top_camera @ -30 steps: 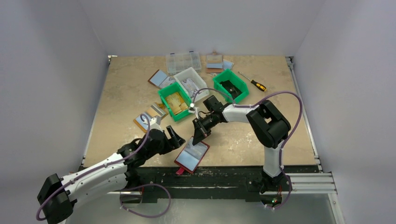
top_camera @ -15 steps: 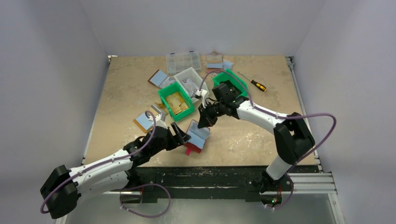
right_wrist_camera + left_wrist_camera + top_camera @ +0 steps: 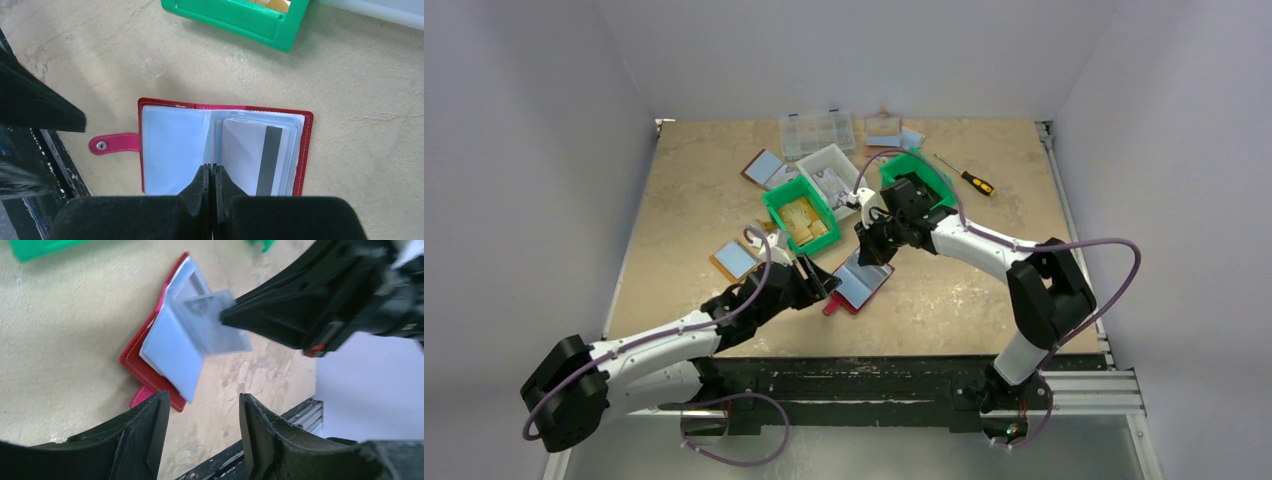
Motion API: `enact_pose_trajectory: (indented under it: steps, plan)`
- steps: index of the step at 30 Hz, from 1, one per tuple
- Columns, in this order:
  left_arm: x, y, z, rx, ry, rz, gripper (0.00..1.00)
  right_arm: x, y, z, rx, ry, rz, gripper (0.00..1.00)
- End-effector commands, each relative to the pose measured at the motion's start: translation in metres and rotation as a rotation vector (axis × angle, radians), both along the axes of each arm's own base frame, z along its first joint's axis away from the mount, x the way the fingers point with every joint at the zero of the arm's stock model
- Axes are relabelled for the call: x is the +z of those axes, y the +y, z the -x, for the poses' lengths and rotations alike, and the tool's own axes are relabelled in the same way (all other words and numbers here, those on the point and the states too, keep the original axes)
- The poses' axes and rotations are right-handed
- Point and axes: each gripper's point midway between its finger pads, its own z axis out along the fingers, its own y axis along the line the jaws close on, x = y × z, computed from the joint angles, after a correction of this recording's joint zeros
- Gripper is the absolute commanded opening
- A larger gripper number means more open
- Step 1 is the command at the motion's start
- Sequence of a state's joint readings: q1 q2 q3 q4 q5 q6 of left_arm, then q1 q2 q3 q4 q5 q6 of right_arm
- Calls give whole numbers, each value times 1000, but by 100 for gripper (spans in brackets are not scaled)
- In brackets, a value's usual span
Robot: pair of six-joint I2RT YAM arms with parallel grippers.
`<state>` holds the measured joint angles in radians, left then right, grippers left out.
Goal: Take the credit cards out of the card holder
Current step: Remove the credit card from the card holder.
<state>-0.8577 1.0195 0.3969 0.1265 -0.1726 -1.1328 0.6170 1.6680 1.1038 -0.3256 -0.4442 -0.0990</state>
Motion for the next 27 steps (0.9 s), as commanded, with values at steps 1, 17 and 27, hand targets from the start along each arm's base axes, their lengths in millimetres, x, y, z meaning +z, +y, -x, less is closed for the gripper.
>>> enact_pose_trajectory:
  steps: [1,17,27]
  plan:
    - [46,1,-11,37,-126,91,56,5,10,1,33,-9,-43,0]
    - [-3,-30,-28,77,-23,232,58,-7,20,25,109,132,-88,12]
    - [-19,-21,-31,179,38,313,78,-8,26,41,178,211,-129,21]
